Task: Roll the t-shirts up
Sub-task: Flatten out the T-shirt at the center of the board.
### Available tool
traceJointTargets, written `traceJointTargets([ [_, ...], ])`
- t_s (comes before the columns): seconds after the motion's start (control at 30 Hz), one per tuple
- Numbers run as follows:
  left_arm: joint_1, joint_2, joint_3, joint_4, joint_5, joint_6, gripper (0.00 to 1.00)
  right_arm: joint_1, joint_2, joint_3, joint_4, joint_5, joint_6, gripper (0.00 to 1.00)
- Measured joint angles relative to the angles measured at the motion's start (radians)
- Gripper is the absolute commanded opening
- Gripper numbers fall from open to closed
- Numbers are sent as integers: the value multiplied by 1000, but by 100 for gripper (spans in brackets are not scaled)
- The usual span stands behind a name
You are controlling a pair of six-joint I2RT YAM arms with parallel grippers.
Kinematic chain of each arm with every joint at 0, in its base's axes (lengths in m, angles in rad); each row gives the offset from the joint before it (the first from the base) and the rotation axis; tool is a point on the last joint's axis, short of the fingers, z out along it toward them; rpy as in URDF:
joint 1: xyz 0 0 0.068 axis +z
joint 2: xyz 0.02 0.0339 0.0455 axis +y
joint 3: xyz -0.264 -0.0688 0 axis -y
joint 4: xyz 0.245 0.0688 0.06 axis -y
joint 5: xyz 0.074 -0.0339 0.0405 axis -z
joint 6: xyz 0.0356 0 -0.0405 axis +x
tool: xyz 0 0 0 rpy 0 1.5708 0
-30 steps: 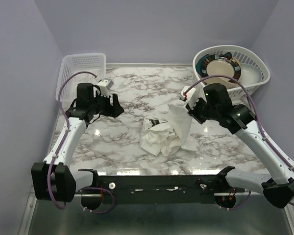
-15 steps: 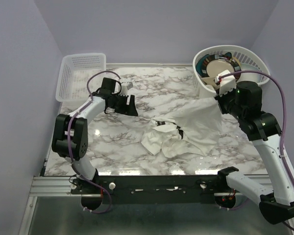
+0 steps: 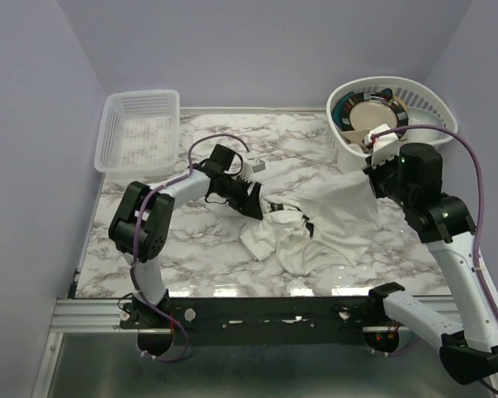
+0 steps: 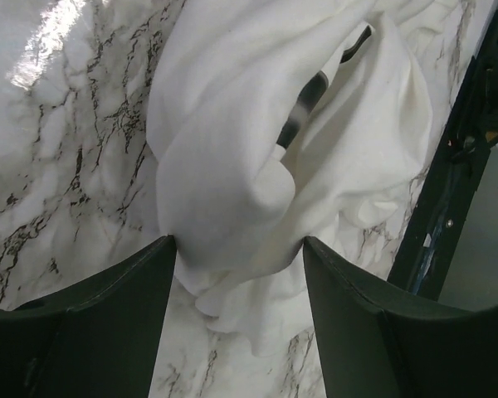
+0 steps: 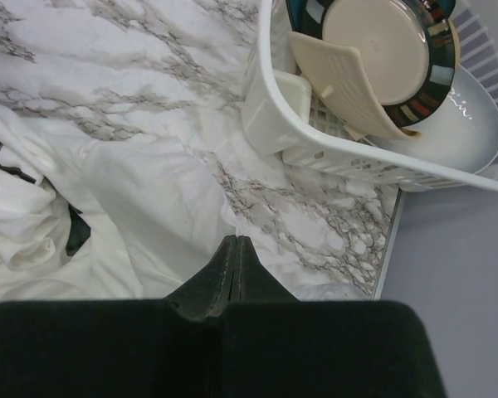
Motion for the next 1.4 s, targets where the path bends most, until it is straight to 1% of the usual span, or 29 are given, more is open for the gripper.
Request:
traceJointTargets([
  [0.07,-16,43,8,6,-1,2,47,0,9,-1,1,-15,4,1],
  [0.1,-19,59,14,9,-2,6,32,0,18,-1,2,-29,6,1],
  [0.17,-20,92,42,-5,-4,15,14,0,36,-1,6,-50,10,1],
  [0.2,-20,99,56,-12,-4,29,1,0,44,-1,10,-56,12,1],
  [0.27,-12,104,102,-40,-6,48,0,0,72,-1,24,-90,16,0],
  [0.37,7,94,164,-63,-6,75,0,-1,161,28,43,-158,19,0],
  [0.47,71,34,218,-117,-9,106,0,0,269,116,50,-213,16,1],
  [0.53,127,-31,258,-157,-9,119,0,0,341,214,58,-237,14,1],
  [0.57,149,-60,284,-180,-9,127,0,-1,394,313,56,-248,13,1],
  [0.6,180,-106,330,-209,-11,144,0,-1,420,362,66,-253,13,0],
  [0.7,218,-215,430,-258,-15,182,0,0,517,623,80,-285,12,1],
  [0.8,208,-331,484,-308,-14,220,0,-1,538,755,82,-326,3,1],
  [0.87,195,-425,479,-367,-13,270,0,-1,517,768,85,-361,-10,1],
  [0.9,188,-454,467,-397,-13,293,6,-1,496,748,84,-377,-18,1],
  [0.97,167,-514,404,-467,-15,351,25,-1,429,642,78,-419,-43,1],
  [1.0,157,-537,367,-497,-15,365,36,-1,391,578,66,-449,-64,1],
  [1.03,143,-559,308,-528,-14,384,41,-1,353,499,56,-463,-72,1],
  [1.13,114,-597,142,-613,-10,394,52,0,277,312,-1,-521,-113,1],
  [1.23,98,-629,18,-637,-8,354,58,0,209,102,-61,-554,-158,0],
  [1.33,97,-649,-19,-610,-45,288,61,0,154,-83,-127,-556,-209,0],
  [1.4,97,-636,-8,-565,-97,249,62,0,140,-147,-159,-549,-234,0],
])
